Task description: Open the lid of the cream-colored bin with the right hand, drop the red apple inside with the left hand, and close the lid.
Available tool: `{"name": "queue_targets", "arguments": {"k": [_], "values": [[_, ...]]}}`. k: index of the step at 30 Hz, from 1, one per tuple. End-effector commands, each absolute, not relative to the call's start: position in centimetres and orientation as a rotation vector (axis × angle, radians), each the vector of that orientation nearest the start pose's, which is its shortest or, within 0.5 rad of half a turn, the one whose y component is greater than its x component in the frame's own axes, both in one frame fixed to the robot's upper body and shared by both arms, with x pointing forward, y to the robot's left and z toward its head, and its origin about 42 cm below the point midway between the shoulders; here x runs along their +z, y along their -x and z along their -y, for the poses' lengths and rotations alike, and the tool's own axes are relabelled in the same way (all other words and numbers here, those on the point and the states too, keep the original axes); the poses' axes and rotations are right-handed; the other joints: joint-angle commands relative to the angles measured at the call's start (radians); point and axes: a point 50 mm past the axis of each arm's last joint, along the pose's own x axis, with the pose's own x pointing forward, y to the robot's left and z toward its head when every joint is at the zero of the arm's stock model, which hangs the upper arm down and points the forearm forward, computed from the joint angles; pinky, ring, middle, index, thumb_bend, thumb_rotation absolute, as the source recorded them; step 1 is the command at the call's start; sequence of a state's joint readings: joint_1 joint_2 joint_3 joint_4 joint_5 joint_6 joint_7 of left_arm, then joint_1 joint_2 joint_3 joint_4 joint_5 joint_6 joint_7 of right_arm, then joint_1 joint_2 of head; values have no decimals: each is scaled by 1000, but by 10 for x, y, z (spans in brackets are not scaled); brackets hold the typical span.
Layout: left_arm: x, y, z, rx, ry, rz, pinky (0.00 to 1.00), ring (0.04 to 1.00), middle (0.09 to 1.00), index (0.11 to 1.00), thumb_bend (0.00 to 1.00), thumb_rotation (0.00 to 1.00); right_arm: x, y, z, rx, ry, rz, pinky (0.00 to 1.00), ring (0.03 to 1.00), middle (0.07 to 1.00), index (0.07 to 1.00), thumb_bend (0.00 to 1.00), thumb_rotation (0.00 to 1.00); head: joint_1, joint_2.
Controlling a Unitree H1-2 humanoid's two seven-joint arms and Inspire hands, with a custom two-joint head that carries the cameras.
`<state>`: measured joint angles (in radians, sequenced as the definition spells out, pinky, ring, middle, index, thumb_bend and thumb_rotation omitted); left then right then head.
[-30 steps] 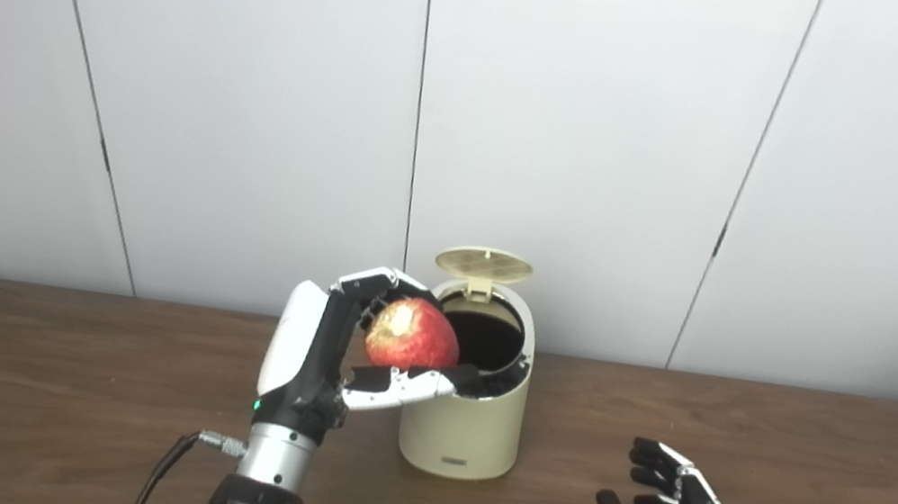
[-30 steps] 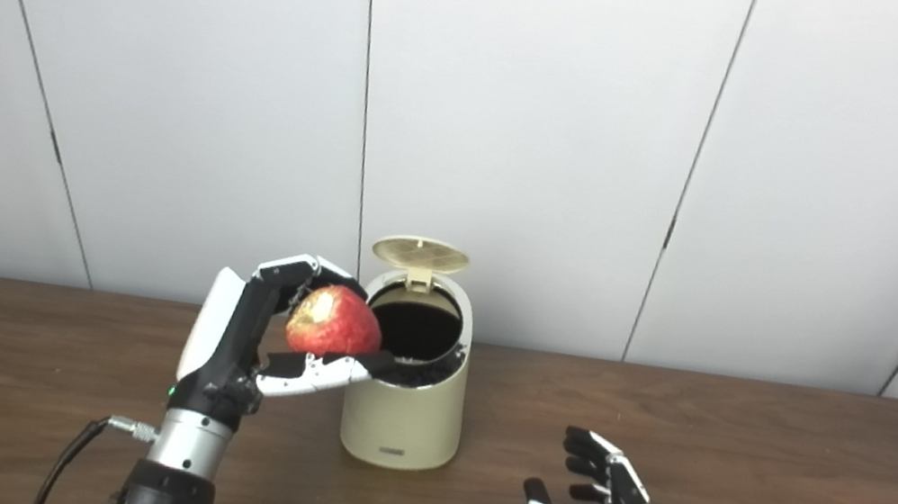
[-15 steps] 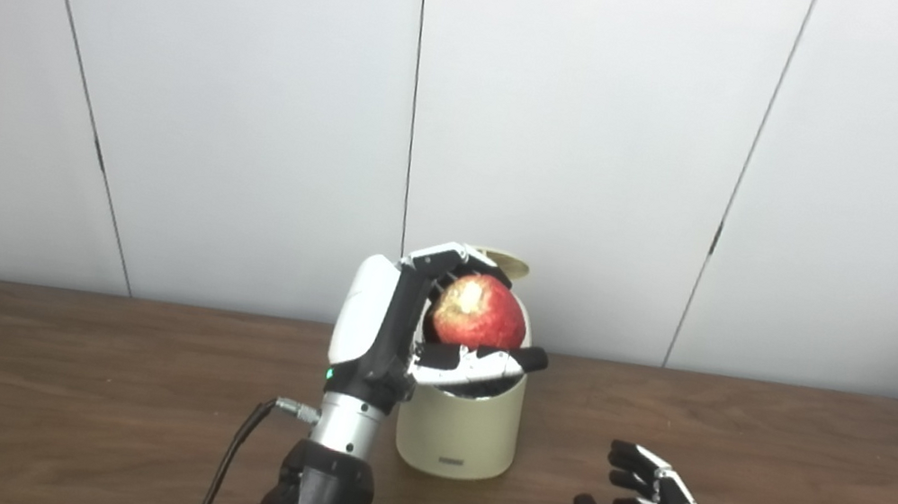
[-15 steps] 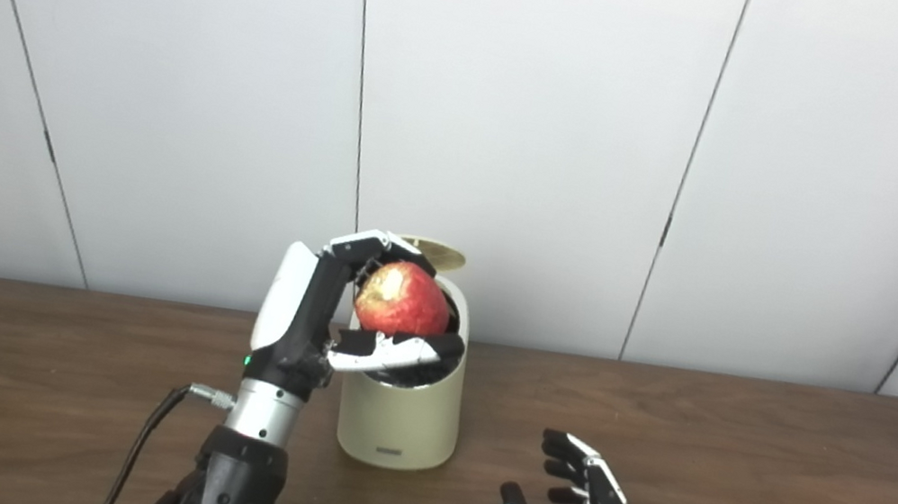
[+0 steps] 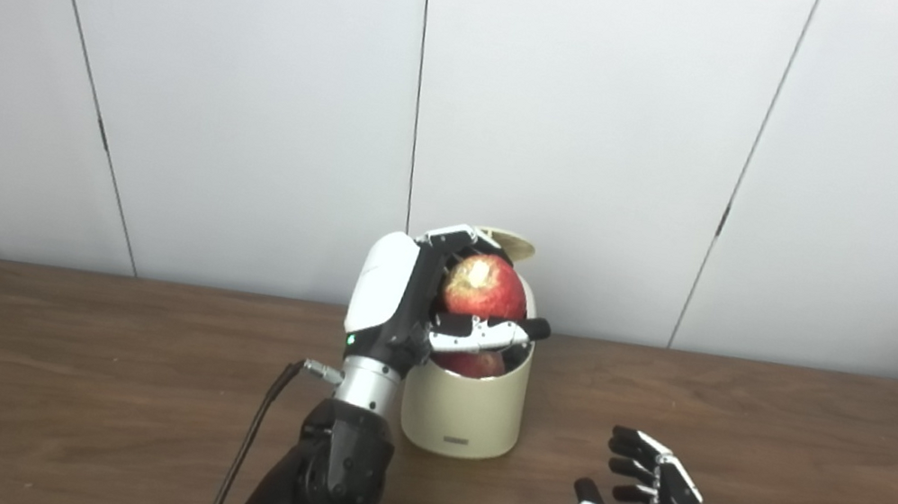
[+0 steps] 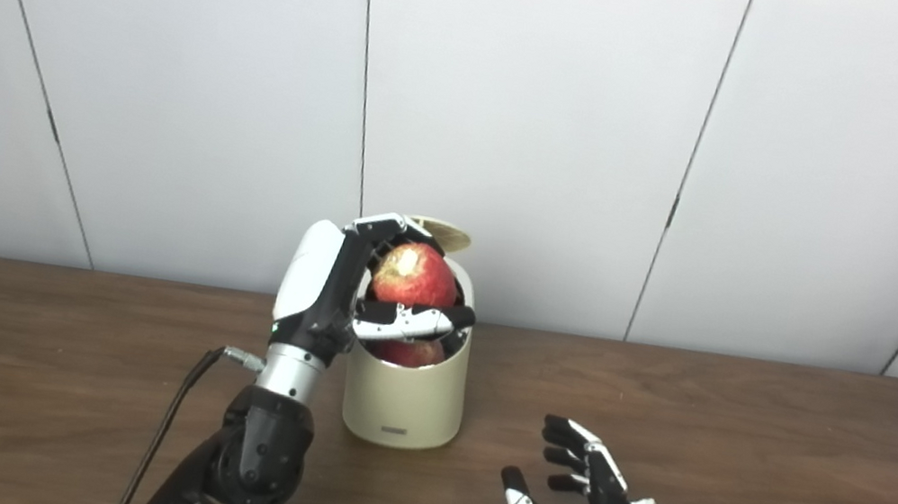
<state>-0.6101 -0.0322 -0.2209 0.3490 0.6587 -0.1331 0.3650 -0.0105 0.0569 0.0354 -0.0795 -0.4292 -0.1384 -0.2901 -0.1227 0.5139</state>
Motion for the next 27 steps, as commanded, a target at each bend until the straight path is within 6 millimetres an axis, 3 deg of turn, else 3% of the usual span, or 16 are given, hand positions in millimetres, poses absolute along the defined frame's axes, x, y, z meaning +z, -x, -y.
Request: {"name": "queue_targets", "arguments": {"k": [1, 16, 27], "values": [[263, -446, -82, 54, -635, 724, 277, 400, 479, 499, 502, 0, 142, -281, 187, -257, 321, 311, 575, 689, 715, 716, 255, 270, -3, 2], [251, -452, -81, 60, -668, 697, 294, 404, 481, 498, 502, 0, 144, -281, 184, -266, 329, 326, 579, 691, 715, 707, 260, 348, -6, 2], [249, -442, -80, 29, -653, 712, 318, 411, 499, 515, 502, 0, 144, -282, 182, -253, 316, 341, 568, 685, 712, 702, 239, 306, -8, 7]]}}
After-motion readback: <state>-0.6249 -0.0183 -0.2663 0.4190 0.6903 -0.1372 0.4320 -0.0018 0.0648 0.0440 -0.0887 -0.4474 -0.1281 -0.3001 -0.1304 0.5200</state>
